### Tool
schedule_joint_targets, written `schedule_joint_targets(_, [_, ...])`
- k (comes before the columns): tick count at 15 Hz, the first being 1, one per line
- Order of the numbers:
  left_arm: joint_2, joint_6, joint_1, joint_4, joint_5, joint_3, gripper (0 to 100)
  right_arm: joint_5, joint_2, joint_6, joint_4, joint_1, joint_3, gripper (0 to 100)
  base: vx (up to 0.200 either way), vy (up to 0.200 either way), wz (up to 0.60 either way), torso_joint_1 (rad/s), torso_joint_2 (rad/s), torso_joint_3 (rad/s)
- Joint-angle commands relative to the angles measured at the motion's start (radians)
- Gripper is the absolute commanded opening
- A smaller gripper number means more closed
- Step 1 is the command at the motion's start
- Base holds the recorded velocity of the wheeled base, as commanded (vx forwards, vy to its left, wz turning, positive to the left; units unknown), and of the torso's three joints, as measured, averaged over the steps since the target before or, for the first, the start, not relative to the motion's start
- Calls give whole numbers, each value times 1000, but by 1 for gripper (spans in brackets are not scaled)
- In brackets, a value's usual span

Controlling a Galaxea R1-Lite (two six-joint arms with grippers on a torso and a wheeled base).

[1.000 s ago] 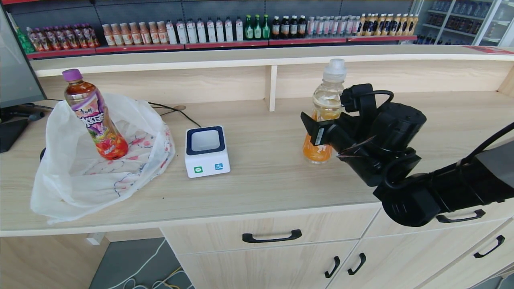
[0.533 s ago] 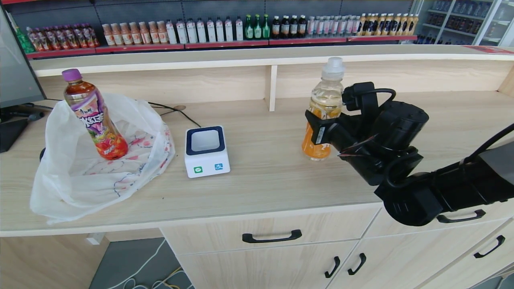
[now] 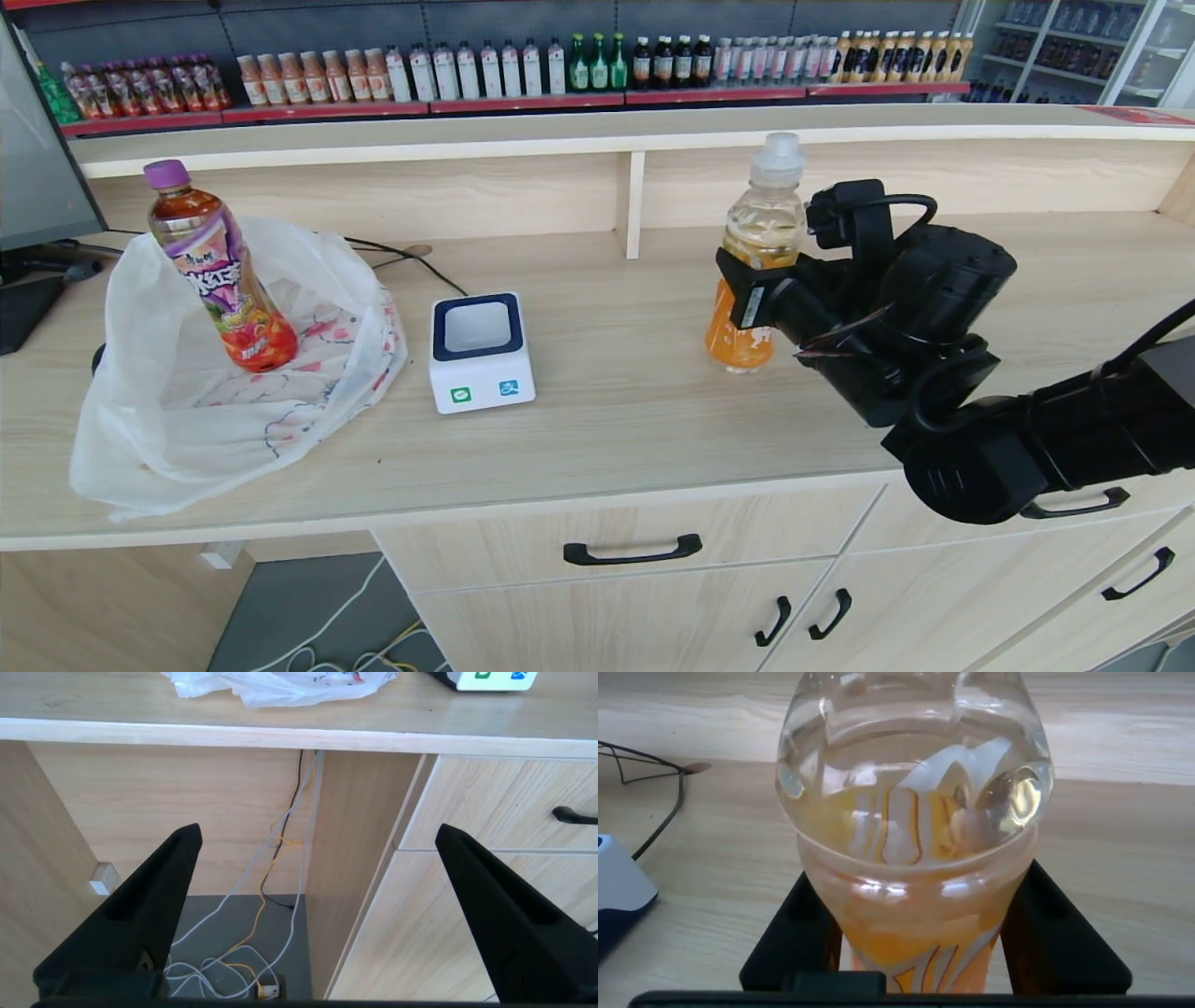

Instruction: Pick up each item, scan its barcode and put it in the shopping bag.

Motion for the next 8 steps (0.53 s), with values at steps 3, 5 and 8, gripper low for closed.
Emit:
schedule_joint_targets(3, [0,0,0,-1,1,0,100,13,-66,-5,68,3,-3,0,0,0,0,0,0,0])
schedule_joint_targets(5, [0,0,0,0,1,0,100,13,-95,-5,96,1,-7,0,0,0,0,0,0,0])
schedule_joint_targets(8, [0,0,0,0,1,0,100,13,-127,-9,104,6,-2,0,0,0,0,0,0,0])
